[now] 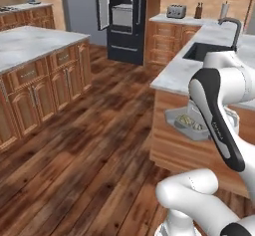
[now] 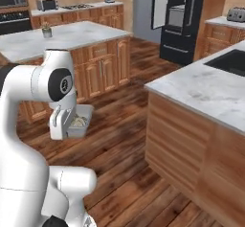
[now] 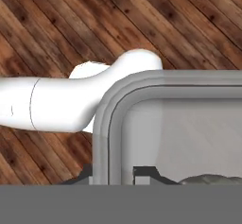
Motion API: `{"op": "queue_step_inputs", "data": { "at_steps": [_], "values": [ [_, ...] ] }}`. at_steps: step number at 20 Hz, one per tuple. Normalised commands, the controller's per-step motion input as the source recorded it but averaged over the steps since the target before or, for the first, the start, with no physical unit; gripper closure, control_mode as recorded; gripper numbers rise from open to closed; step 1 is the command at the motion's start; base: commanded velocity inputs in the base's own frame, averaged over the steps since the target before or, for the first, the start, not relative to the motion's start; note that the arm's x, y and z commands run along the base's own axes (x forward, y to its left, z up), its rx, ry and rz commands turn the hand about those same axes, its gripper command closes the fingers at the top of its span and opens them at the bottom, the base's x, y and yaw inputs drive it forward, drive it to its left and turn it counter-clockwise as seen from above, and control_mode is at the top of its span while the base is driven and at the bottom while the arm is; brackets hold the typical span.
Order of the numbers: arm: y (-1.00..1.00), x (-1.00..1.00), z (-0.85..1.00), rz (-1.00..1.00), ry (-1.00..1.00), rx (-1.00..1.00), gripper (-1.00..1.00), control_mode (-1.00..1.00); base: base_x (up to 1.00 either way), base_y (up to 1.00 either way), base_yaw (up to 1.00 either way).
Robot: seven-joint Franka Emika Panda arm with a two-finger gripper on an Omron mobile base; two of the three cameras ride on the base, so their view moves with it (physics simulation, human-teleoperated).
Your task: Place two dumplings into each of the tupperware containers and then place the containers in the fridge.
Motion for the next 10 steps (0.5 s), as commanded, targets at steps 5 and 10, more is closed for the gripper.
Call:
{"op": "queue_step_inputs", "data": {
  "at_steps": [5,10],
  "values": [
    [0.00,0.00,0.00,0.00,0.00,0.00,1.00,1.00,1.00,1.00,-0.44],
    [0.00,0.00,0.00,0.00,0.00,0.00,1.00,1.00,1.00,1.00,-0.48]
  ]
}}
